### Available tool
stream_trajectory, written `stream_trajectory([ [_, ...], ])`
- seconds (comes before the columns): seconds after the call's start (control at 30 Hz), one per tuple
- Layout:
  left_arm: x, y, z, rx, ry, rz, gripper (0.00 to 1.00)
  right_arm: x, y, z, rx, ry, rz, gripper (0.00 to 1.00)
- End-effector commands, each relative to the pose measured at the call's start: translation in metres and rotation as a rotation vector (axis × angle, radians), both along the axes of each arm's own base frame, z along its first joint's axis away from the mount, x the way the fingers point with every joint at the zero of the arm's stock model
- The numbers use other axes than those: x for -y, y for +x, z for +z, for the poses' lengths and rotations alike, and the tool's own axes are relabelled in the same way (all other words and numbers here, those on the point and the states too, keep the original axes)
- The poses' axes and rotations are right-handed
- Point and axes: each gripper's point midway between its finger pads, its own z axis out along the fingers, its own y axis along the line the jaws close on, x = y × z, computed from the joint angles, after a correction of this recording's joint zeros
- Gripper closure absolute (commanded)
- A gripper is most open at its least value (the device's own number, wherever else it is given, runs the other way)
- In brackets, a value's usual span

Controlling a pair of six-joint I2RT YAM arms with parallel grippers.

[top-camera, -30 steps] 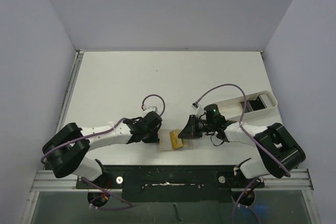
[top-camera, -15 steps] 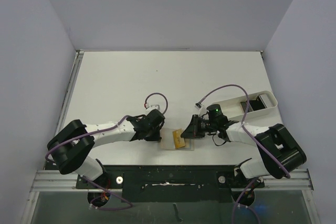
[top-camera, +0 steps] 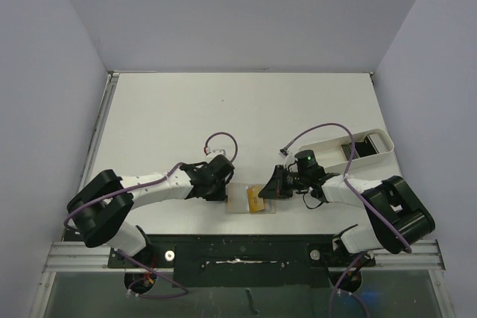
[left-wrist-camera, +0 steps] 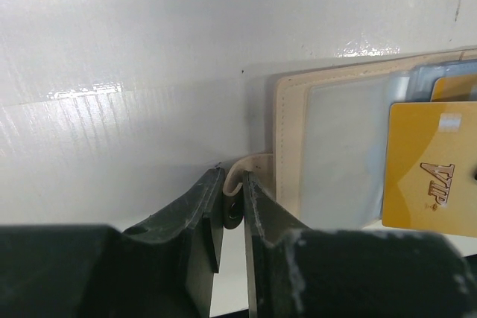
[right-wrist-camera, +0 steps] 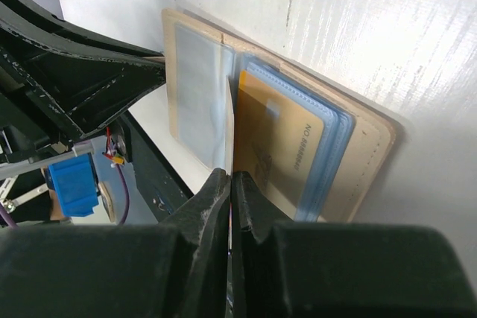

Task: Put the credit cards into the card holder
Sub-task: Insert the credit card into the card holder.

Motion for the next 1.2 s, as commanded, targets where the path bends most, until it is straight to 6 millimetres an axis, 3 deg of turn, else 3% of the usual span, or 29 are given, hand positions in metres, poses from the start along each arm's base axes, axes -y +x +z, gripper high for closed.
stream_trajectory([
  [0.0, 0.0058, 0.0107, 0.0159, 0.042, -0.025, 0.009, 0.86, 0.0004, 0.0039, -0.0006, 0.008, 0.005, -0.018, 0.99],
  [0.93, 0.0094, 0.0039, 0.0078, 0.015, -0.053, 0.004, 0.90, 0.0018, 0.0087, -0.0019, -0.016, -0.010, -0.065, 1.00],
  [1.17, 0.0123, 0.0040, 0.0075, 0.012, -0.061, 0.005, 0.90, -0.0014, 0.0113, 0.0072, -0.006, -0.010, -0.073, 1.00],
])
